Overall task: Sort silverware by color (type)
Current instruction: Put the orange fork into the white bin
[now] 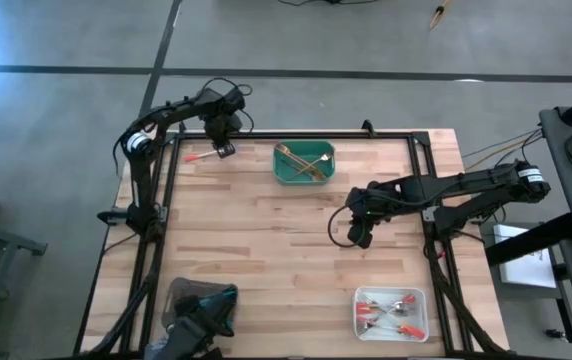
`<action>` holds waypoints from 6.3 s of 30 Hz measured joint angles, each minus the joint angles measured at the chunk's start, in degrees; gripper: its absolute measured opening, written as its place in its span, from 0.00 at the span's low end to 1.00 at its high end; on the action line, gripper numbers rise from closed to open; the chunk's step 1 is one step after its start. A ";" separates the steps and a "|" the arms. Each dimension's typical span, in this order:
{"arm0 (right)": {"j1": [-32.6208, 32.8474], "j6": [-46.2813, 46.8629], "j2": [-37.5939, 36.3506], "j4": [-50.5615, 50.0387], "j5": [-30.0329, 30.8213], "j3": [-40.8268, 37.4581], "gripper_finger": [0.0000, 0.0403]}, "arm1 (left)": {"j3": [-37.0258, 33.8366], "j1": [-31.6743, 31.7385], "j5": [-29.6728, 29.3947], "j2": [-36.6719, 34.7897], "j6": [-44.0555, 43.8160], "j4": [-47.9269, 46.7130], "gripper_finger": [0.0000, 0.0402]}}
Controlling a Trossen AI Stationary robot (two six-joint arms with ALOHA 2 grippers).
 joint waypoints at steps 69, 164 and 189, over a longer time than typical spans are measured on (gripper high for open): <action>0.00 0.61 0.00 4.16 -0.04 -4.81 0.22 | 13.70 -1.49 10.84 6.80 1.38 -14.30 0.28; 0.11 3.97 0.00 6.03 -0.51 -9.78 0.22 | -1.48 6.78 0.62 -5.03 -3.44 -11.60 0.23; 0.11 3.98 0.00 6.02 -0.48 -9.82 0.22 | -3.92 7.99 0.22 0.58 1.65 -12.90 0.19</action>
